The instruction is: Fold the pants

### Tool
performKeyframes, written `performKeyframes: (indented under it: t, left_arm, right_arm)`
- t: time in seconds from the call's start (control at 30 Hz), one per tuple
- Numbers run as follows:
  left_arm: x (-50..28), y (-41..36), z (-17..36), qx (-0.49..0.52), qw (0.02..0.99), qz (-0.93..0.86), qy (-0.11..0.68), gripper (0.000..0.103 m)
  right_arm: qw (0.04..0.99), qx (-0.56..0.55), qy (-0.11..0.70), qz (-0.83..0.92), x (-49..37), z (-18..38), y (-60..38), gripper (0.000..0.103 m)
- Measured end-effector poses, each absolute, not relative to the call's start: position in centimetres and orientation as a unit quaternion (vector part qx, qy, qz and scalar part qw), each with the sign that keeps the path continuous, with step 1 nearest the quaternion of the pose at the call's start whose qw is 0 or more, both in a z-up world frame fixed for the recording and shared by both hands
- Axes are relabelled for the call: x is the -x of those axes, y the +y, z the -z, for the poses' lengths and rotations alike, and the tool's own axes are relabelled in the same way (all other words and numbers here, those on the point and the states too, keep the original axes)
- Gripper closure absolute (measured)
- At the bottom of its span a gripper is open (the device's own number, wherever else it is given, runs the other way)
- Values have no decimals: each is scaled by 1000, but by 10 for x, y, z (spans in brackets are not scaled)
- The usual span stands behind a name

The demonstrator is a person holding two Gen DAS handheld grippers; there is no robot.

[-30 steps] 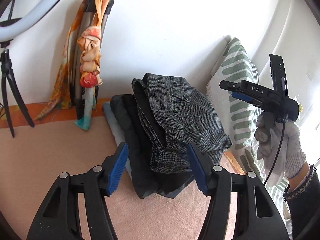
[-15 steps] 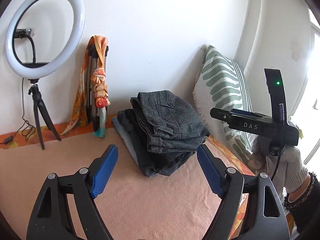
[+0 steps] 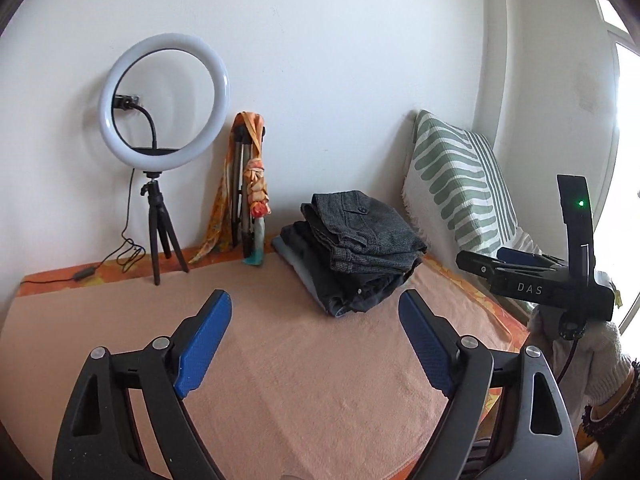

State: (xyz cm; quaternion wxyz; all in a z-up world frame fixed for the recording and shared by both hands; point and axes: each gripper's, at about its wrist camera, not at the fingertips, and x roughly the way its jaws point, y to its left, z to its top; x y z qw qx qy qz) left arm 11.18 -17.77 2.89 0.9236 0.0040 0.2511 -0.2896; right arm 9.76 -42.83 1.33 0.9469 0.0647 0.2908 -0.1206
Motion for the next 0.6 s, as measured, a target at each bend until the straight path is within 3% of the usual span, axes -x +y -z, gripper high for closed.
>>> performKeyframes:
  t: [0.6]
  left_arm:
    - [-63,-136,1,-36,933,229,277,15]
  right_arm:
    - [946,-52,272,166,-29,9,-375,0]
